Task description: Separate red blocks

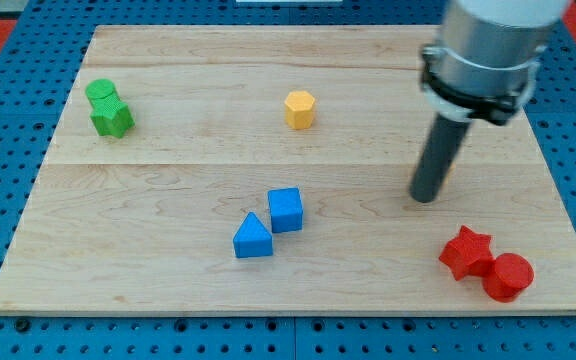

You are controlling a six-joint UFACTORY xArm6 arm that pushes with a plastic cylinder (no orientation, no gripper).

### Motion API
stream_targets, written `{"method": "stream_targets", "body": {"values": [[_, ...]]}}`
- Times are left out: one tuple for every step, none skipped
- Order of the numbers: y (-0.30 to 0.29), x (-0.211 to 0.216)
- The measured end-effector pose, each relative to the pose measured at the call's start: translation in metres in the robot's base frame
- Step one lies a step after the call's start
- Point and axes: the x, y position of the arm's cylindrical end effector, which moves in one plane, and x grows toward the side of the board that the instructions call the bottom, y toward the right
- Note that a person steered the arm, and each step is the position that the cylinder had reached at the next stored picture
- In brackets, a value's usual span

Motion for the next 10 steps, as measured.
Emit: {"method": "stream_targets", "body": {"values": [[0.021,-0.018],[-0.009,-0.010],[-0.056,0.053],[-0.066,0.113],[-0.026,0.133],[0.008,0.113],[0.048,0.104],[0.090,0.095],[0.096,0.077],[0.083,0.068]]}}
